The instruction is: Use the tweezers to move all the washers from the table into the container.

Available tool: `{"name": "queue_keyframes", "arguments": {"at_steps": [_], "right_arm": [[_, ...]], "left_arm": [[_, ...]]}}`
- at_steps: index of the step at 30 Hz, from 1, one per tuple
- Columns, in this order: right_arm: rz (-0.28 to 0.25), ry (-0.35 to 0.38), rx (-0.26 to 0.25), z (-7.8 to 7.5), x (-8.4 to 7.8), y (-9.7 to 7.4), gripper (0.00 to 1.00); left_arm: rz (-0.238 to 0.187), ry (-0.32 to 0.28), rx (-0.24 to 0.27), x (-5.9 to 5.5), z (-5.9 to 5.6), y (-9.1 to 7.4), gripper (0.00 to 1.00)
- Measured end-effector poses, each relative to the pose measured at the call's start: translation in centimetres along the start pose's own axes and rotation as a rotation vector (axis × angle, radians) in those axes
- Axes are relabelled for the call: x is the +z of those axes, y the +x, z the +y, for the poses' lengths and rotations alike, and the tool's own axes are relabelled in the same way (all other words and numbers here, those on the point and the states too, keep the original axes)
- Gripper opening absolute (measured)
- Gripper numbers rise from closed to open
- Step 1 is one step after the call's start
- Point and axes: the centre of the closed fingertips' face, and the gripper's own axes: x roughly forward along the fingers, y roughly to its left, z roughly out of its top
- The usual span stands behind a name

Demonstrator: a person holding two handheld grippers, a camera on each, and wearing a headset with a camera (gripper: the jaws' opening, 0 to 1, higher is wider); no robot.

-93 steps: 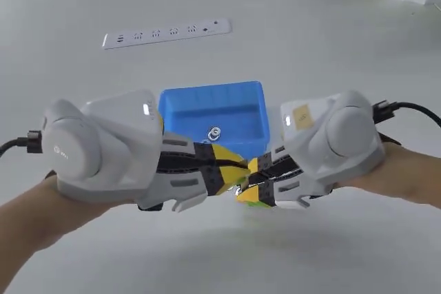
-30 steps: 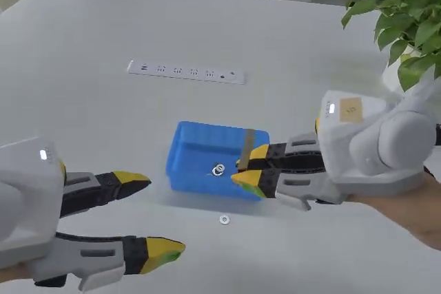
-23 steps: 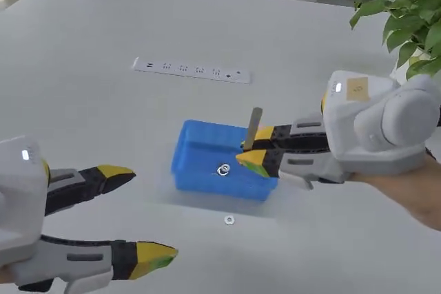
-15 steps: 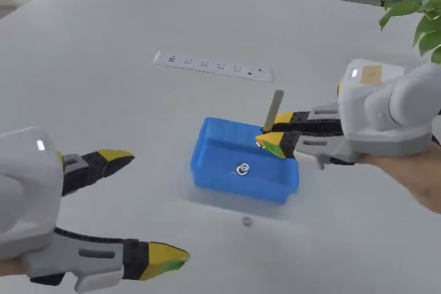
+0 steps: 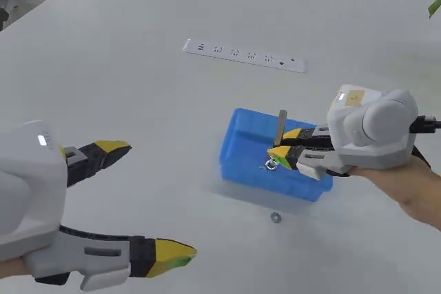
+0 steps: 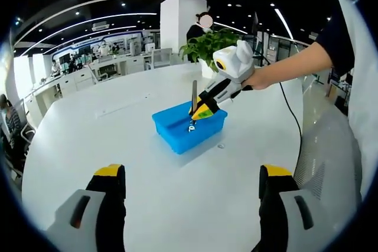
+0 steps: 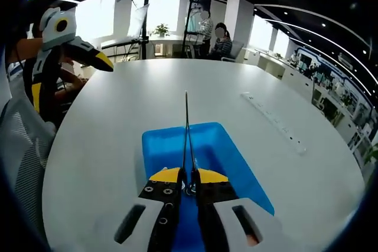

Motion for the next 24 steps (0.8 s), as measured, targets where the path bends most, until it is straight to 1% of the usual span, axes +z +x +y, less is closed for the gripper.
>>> {"name": "queue_keyframes", "arguments": {"at_steps": [3,6,8,14,15,17,20,21,22,23,24], "right_arm": [[0.005,0.003,0.005,0.0,-0.5,0.2,0.1],[0.005,0.014,0.007,-0.1,-0.8,0.3,0.1],[0.008,0.017,0.0,-0.3,-1.0,0.2,0.1],[-0.003,0.013,-0.005,-0.4,-0.7,-0.4,0.09],[-0.005,0.013,-0.009,-0.5,-0.7,-0.5,0.09],[-0.011,0.015,-0.009,-0.5,-0.5,-0.7,0.08],[-0.012,0.005,-0.011,-0.5,-0.4,-0.9,0.08],[-0.018,0.009,-0.006,-0.4,-0.2,-1.0,0.07],[-0.019,0.01,-0.004,-0.4,-0.1,-1.1,0.07],[-0.021,0.006,0.001,-0.2,0.1,-1.2,0.07],[-0.021,0.005,0.005,-0.1,0.2,-1.3,0.07]], "left_arm": [[0.006,-0.008,0.008,-0.2,0.1,-0.1,0.99],[-0.005,-0.019,0.017,-0.1,0.3,-0.3,0.99],[-0.006,-0.026,0.021,-0.2,0.7,-0.5,0.99],[-0.001,-0.02,0.017,-0.7,1.3,-0.5,0.99],[0.003,-0.017,0.013,-0.8,1.3,-0.4,0.99],[0.003,-0.009,0.006,-0.6,1.1,-0.1,0.99],[-0.013,-0.008,-0.01,0.2,0.7,0.5,0.98],[-0.031,-0.019,-0.025,0.8,0.6,0.7,0.98],[-0.06,-0.034,-0.04,1.6,0.4,1.0,0.97],[-0.107,-0.047,-0.052,2.8,0.4,1.2,0.96],[-0.141,-0.06,-0.072,4.0,0.4,1.5,0.96]]}}
